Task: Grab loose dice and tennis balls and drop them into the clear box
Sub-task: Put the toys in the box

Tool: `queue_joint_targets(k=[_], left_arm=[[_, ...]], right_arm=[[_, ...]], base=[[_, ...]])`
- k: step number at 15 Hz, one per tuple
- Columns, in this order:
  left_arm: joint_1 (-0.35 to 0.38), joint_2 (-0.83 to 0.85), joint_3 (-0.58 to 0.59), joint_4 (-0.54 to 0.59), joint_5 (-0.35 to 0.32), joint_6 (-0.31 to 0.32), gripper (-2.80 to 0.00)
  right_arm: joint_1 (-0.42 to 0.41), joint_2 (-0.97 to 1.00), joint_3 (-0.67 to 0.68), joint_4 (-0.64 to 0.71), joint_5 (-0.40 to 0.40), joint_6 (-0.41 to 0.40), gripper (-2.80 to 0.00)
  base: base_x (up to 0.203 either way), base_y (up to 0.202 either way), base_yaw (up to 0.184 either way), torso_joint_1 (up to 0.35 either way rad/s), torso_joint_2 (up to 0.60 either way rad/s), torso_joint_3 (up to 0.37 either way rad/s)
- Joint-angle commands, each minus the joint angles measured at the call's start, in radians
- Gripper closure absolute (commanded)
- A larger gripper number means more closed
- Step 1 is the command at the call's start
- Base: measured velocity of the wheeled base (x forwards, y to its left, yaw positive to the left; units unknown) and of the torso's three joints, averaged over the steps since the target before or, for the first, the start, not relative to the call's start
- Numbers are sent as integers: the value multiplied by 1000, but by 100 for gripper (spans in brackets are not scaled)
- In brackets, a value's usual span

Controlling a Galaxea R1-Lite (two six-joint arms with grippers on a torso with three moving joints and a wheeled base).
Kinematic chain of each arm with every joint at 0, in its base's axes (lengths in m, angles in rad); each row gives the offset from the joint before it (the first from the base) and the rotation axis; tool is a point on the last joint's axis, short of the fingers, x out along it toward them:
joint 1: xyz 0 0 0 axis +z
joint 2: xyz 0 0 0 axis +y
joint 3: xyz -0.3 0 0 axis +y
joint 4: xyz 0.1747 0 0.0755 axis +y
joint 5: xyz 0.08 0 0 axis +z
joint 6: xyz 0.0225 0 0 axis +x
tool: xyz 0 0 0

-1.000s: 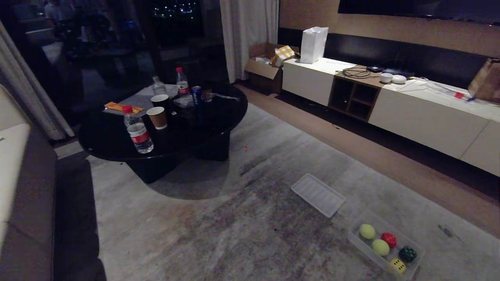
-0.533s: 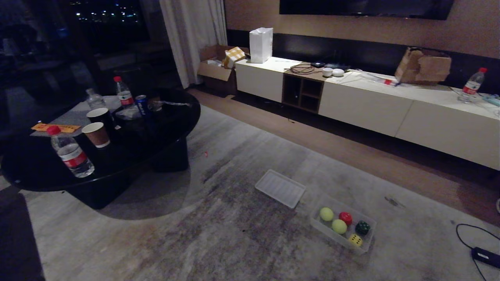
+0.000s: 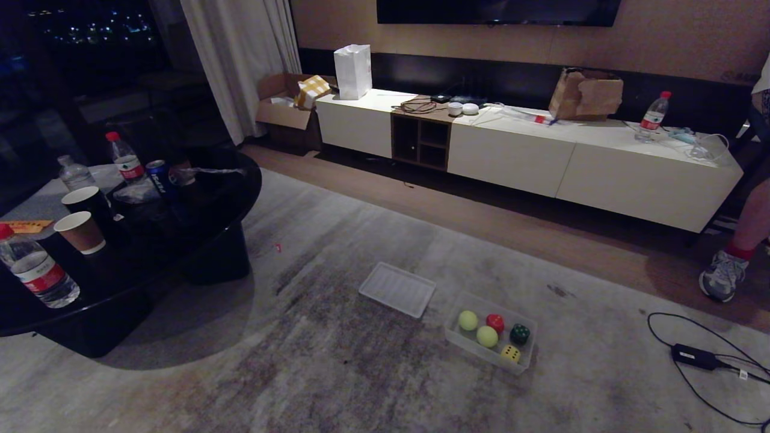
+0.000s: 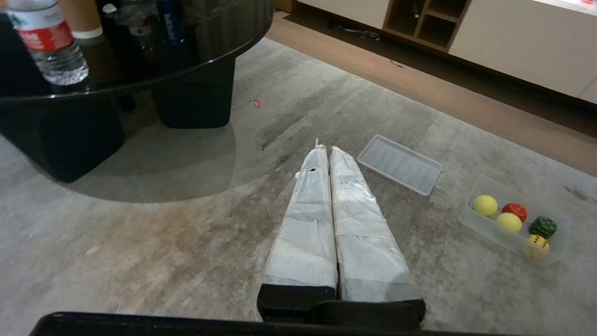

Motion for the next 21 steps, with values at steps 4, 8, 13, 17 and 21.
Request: queue_joint_targets(k=[4, 8, 13, 17, 21], left_arm=[[1, 2, 2, -1, 1, 1, 0], [-1, 2, 2, -2, 1, 2, 0], [-1, 2, 2, 1, 0, 5, 0], [1, 2, 2, -1, 1, 4, 0], [-1, 2, 2, -1, 0, 10, 0]], right_arm=[[0, 1, 0, 0, 0, 1, 0], [0, 1, 0, 0, 0, 1, 0], [0, 1, 0, 0, 0, 1, 0], [0, 1, 0, 0, 0, 1, 0], [0, 2, 0, 0, 0, 1, 0]], base=[[126, -1, -3, 2, 1, 4], [183, 0, 0, 4, 6, 0], [56, 0, 0, 1, 0, 1], [0, 0, 0, 1, 0, -19], [0, 0, 0, 2, 0, -177]])
